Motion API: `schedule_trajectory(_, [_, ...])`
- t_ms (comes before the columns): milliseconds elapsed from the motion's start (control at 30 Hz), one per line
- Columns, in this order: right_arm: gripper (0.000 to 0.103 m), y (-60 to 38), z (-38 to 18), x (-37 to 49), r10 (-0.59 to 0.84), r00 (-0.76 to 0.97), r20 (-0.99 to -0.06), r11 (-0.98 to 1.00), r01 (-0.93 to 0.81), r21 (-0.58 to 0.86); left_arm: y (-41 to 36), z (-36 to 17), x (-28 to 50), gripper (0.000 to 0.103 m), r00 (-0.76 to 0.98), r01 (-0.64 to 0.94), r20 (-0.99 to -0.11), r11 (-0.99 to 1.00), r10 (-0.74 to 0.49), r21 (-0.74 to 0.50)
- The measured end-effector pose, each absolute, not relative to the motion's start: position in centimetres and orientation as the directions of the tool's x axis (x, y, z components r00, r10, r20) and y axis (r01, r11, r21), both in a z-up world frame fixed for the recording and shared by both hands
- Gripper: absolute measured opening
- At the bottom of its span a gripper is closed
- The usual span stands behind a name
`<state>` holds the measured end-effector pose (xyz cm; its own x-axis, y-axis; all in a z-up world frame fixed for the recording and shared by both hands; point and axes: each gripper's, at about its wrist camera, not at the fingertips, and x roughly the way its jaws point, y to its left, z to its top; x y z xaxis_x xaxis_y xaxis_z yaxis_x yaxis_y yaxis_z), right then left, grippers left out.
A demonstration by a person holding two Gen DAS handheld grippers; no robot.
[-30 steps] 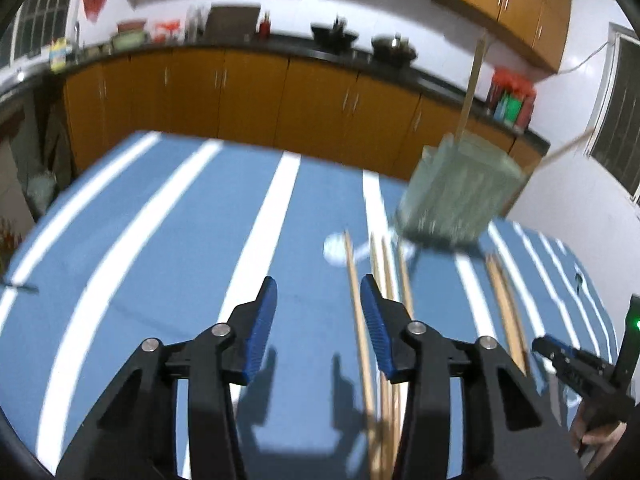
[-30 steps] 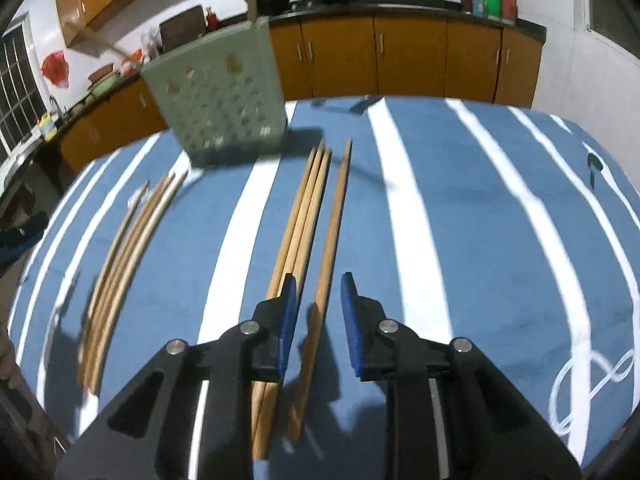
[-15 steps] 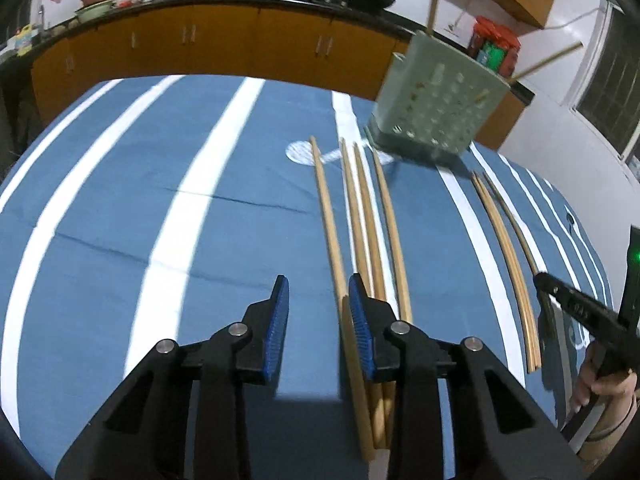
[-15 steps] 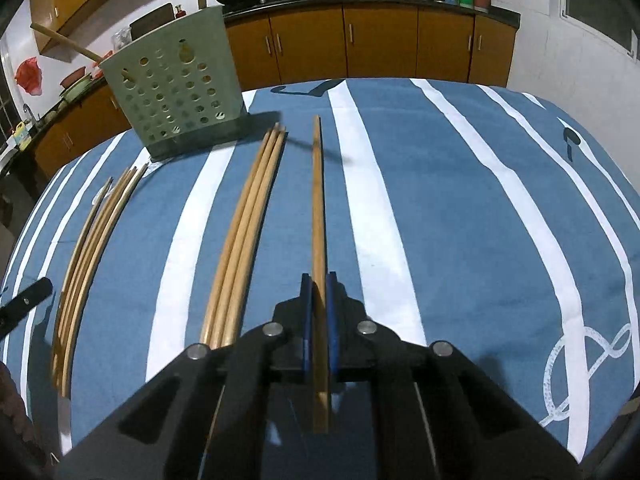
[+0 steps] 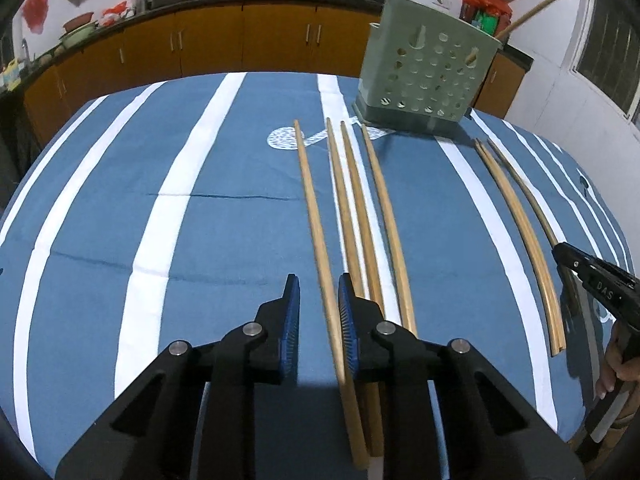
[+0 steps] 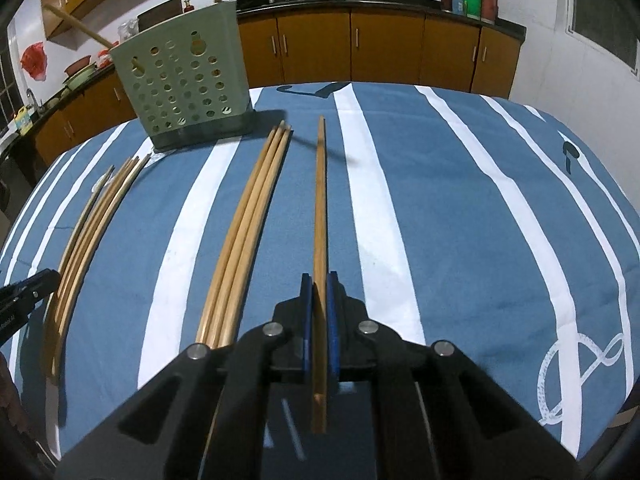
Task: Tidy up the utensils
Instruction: 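Close the left tool on a chopstick while the right tool grasps another chopstick, then raise the left tool's chopstick into the holder while the right tool inserts its chopstick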
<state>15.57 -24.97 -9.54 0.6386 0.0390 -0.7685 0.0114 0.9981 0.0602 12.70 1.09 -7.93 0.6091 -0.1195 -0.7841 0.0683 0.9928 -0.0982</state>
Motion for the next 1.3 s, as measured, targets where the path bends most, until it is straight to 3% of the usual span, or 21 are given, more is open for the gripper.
schedule_trajectory(233, [0.009,-24.2,-9.6,15.5,0.037,0.645,-0.763,0.999,-0.018,0.033,0.8,-8.0,13.1,0.008,0.612,0.064,-0.787,0.997,-0.076,-0.047])
schedule_trajectory(567, [0.009,-25.7,-9.6,17.6,-0.008,0.651,-0.759,0.999,0.043,0.026,5.1,-7.9,15.8,0.008,0.622,-0.046,-0.782,0.996,-0.036,-0.082])
schedule_trajectory(1300, [0.009,-26.2,-9.8,17.7,0.003,0.651,-0.759,0.998,0.048,0.045,5.4,-7.9,15.7,0.009,0.636,-0.061,-0.770,0.992,-0.049,-0.113])
